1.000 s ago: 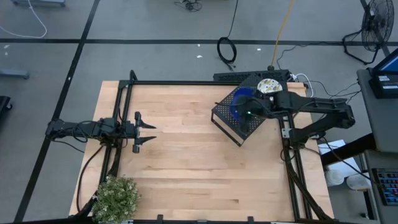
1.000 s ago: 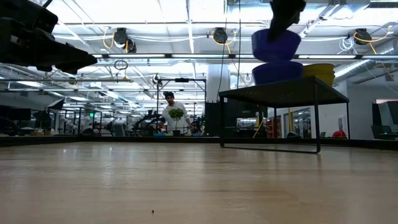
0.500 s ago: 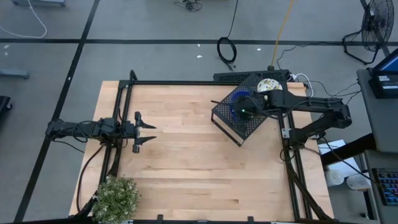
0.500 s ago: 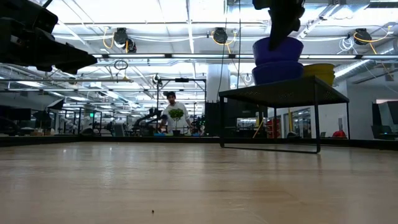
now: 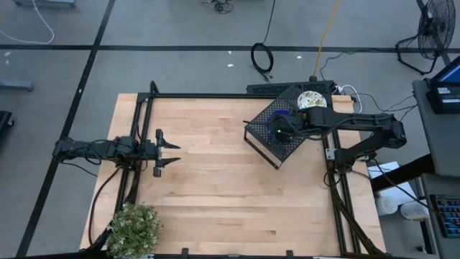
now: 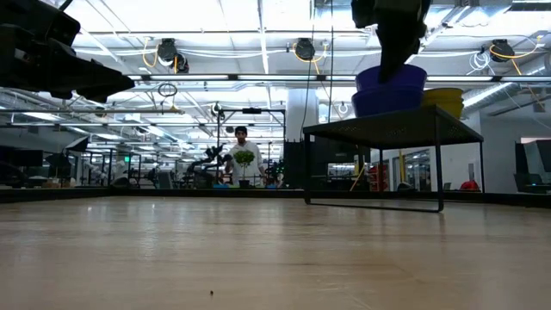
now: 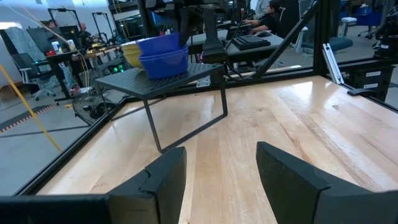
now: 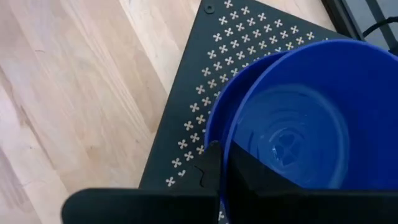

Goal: Pick & Place Mini bowls
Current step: Stack the blue bowl on the blue bowl on the shelf, then return to Home Position

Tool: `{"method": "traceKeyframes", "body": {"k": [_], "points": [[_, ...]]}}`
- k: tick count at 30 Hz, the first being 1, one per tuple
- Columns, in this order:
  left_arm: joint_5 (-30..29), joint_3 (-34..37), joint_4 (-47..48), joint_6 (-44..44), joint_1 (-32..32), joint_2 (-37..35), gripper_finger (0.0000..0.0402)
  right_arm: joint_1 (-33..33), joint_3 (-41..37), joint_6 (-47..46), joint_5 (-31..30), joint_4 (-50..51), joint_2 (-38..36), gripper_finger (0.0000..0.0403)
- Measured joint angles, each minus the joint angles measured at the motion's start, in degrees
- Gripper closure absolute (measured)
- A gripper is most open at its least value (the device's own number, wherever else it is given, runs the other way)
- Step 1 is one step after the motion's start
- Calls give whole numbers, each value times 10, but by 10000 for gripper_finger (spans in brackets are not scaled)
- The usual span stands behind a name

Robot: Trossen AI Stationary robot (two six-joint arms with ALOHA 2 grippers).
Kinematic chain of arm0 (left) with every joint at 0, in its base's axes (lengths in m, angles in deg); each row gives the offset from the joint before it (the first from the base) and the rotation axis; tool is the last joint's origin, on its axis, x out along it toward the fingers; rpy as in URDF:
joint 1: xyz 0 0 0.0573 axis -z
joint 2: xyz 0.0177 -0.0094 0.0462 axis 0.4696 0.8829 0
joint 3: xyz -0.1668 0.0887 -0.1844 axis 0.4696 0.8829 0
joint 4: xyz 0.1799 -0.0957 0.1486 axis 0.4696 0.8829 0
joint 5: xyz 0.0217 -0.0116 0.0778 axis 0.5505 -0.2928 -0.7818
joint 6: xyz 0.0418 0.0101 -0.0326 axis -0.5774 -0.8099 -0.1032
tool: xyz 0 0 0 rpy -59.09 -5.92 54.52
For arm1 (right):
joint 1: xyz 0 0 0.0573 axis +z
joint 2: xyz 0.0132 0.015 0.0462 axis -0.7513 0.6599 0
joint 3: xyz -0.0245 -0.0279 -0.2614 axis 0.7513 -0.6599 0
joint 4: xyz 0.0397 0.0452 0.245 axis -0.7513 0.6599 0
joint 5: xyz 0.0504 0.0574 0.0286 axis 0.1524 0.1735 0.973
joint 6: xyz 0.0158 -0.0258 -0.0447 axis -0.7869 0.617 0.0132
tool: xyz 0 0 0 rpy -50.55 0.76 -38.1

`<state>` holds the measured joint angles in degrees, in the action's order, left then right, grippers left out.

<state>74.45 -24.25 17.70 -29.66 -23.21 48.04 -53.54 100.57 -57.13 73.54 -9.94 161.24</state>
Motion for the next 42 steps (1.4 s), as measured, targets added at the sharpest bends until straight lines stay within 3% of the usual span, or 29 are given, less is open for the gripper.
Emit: {"method": "traceKeyframes", "body": {"k": [7,26,31,36,42], "points": [[0,0,0,0,0,0,204,-1,-5,0,-1,-1,0,397],[0,0,0,0,0,0,204,-1,-5,33,-2,-29,-11,329],[0,0,0,0,0,0,204,1,-5,33,4,-50,-29,330],[0,0,0,0,0,0,204,1,-6,23,60,-59,-62,341],[0,0,-2,0,0,0,204,41,-69,30,24,-116,-147,368]]}}
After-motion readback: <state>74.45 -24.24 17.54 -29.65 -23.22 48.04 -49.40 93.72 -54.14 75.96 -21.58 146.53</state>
